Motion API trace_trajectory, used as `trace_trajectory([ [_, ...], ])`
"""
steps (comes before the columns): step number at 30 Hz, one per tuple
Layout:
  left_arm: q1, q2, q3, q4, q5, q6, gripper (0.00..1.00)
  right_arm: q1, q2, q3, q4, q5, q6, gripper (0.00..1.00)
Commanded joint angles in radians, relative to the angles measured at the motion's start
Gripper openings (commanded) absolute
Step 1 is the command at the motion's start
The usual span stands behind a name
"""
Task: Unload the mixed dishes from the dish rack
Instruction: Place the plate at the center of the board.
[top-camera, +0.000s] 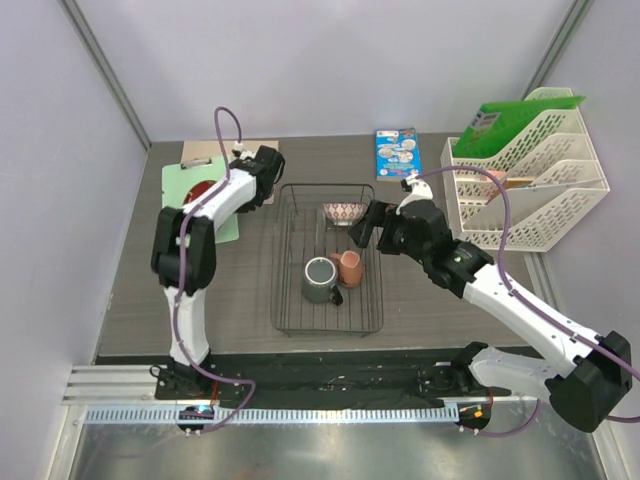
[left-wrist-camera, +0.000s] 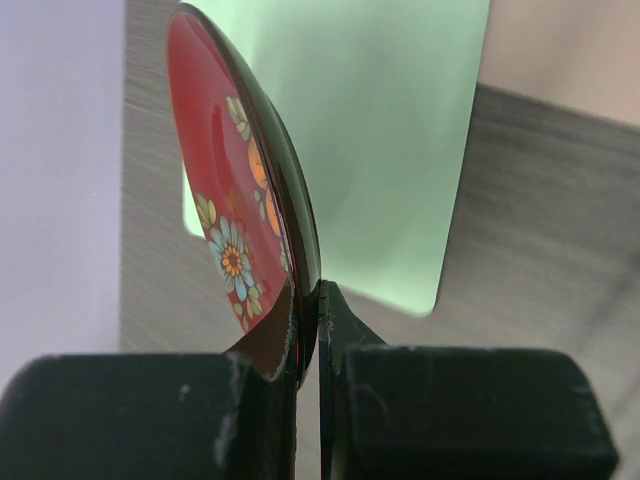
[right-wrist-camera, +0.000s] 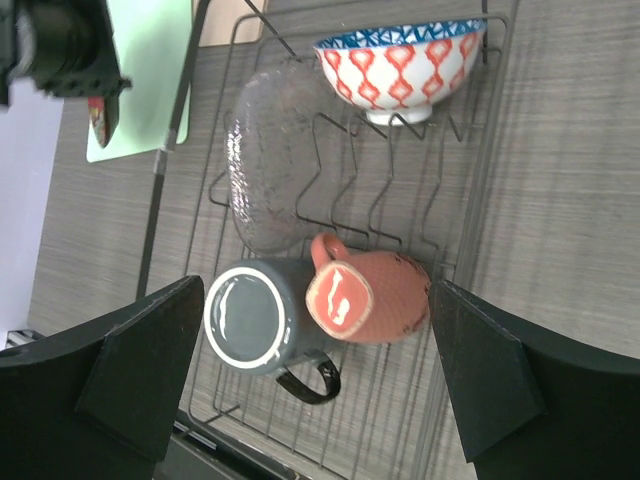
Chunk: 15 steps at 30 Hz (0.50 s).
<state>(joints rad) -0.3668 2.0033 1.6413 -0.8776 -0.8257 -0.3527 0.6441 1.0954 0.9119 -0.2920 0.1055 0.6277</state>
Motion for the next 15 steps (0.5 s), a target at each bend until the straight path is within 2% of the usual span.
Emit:
trace_trajectory([
  [1,0.115,0.136,0.156,0.037,-0.043,-0.074,0.0,0.005,-0.063,-0.036,0.039,0.01,0.004,1.0],
  [4,0.187,0.268,0.279,-0.026,-0.004,-0.098,0.0,0.005,-0.078,-0.044,0.024,0.01,-0.009,1.0],
  [8,0.21,0.377,0.4,-0.058,-0.001,-0.063,0.0,0.003,-0.083,-0.059,0.022,0.011,-0.023,1.0],
  [15,0.209,0.401,0.402,-0.054,0.014,-0.045,0.0,0.005,-0.025,-0.071,0.039,-0.007,-0.037,1.0],
])
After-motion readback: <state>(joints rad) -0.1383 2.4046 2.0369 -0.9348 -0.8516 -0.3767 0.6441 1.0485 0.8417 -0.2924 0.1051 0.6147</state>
